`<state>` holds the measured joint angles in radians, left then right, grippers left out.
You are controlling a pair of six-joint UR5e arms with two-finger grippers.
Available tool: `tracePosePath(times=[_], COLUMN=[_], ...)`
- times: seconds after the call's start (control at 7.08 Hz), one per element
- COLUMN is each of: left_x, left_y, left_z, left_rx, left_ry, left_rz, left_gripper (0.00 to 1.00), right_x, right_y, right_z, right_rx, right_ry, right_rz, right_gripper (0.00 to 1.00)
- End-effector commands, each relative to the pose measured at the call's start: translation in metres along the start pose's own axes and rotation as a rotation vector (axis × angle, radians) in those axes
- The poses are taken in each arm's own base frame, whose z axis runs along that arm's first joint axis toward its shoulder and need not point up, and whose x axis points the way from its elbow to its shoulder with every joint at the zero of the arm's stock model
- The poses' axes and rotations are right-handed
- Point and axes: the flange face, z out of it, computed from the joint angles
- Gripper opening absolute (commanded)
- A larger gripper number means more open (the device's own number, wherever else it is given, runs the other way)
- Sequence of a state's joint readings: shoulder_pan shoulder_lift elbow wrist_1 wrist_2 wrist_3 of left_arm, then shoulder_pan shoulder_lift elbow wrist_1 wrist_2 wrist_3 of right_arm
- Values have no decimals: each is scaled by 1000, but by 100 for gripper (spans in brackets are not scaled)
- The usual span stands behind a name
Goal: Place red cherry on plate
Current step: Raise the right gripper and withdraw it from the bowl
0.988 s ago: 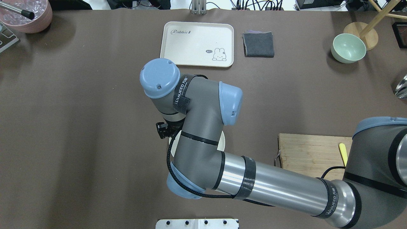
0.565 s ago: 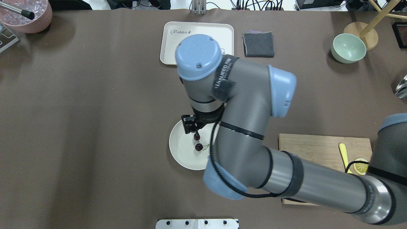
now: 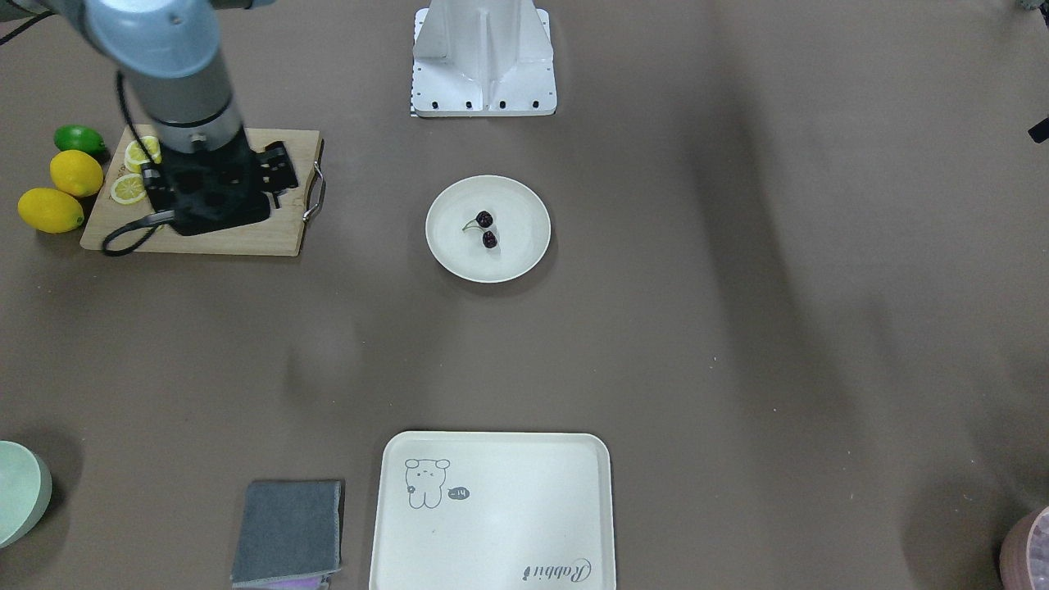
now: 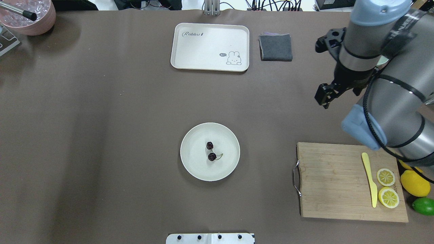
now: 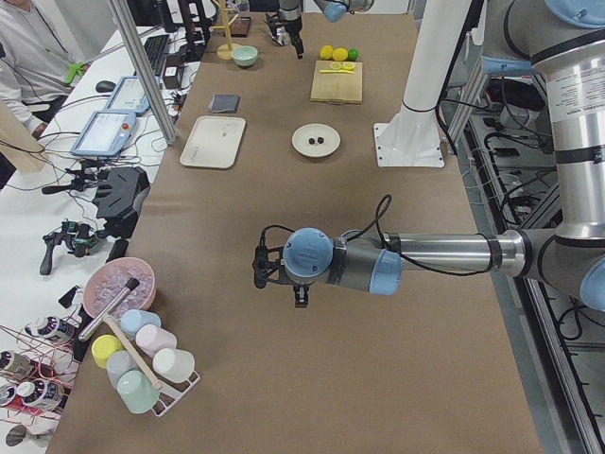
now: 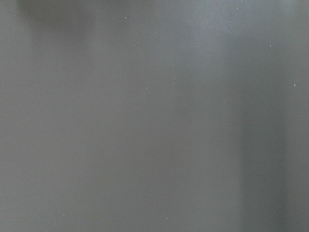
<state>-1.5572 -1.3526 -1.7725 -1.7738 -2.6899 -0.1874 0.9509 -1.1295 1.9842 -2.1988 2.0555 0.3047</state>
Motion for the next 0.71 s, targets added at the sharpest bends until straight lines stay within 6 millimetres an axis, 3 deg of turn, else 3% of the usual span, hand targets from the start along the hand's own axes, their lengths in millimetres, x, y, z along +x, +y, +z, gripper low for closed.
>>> tracePosePath(times=[0.0,0.14,0.28,0.42,0.56], left_x=[-2,16,30,45,45], left_y=[-31,-45,-49,-45,-42], left_z=[33,26,21,18,11], left_rx=[-58,-39,-29,-28,-14], left_ry=[-38,-28,-19,4,5], left_rz=[99,152,185,212,239], left_gripper=[98,98,98,98,98], right_x=[167,233,259,271,281], right_y=[22,48,59,63,72], right_z=[-12,-37,-45,-48,-34], right_rx=[-23,7,10,30,18], right_ry=[-23,-77,-82,-129,-150], right_rz=[54,127,103,123,96], right_gripper=[100,100,100,100,100])
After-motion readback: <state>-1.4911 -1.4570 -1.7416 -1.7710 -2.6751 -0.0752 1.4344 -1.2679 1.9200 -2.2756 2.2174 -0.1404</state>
